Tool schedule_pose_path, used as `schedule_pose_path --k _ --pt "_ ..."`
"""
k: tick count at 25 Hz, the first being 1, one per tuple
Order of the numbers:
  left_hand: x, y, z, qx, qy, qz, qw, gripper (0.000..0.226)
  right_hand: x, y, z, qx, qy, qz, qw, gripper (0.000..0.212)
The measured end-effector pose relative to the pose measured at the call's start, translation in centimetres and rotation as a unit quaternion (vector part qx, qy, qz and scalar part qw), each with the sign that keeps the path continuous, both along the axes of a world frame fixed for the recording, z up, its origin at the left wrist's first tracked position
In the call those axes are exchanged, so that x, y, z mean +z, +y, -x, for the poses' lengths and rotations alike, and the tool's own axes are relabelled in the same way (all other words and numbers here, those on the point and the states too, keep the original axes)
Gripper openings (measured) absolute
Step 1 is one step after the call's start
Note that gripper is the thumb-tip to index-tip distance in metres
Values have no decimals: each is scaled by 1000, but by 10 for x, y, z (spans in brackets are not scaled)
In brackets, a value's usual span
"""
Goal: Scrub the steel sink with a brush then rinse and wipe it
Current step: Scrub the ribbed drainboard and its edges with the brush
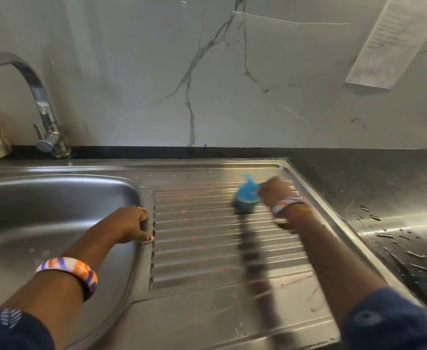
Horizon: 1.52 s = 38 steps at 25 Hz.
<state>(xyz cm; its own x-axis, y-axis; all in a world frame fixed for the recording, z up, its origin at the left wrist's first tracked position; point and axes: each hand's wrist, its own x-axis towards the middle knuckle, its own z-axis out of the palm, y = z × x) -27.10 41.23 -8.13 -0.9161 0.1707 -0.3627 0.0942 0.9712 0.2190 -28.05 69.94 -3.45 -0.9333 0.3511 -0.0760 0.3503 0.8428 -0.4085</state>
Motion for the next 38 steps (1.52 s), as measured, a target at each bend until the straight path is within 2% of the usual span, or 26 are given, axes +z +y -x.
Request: schedule_pose_path --k 4,6,9,11,14,16,18,19,21,24,26,28,31,35,38 --pt "-2 3 4 2 1 32 999 44 -24 -135 2 249 40 8 968 31" --pt "-3 4 4 -3 3 27 1000 45 -20 -143 3 287 34 0 957 31" --pt "-4 -2 -1 -4 -3 8 1000 66 -14 -71 9 239 26 -28 970 33" --pt "-8 -5 -2 -1 -7 -16 1000 73 -10 10 7 144 10 -55 988 34" --pt "-10 -7 -4 15 -6 -52 999 75 5 116 -7 -51 -10 -37 998 32" --pt "-11 -8 -2 31 -1 -61 998 76 10 138 -13 -79 -25 4 997 32" --pt "-14 -8 -1 58 9 -73 996 73 12 114 -13 -46 -36 55 997 34" --pt "-17 -9 0 74 29 -78 994 64 9 91 -11 -10 -36 74 997 35" --pt "-22 -10 -3 96 61 -72 991 27 1 25 -6 109 -21 97 989 33" --pt "-22 -5 -9 148 76 -32 986 42 -13 -82 0 255 -1 87 963 31" --pt "-19 -1 -12 180 83 -18 980 42 -14 -122 -1 287 -3 82 954 31" --pt "-15 1 -14 179 83 -5 980 38 -10 -112 -5 290 -12 59 955 31" --pt "-17 -2 -9 158 69 -2 985 39 1 -20 -13 215 -8 69 974 29" --pt "-23 -5 -6 144 79 7 986 44 17 112 -33 -2 -36 81 996 33" --pt "-24 -7 -7 156 74 -28 985 44 20 122 -43 -8 -24 109 994 32"
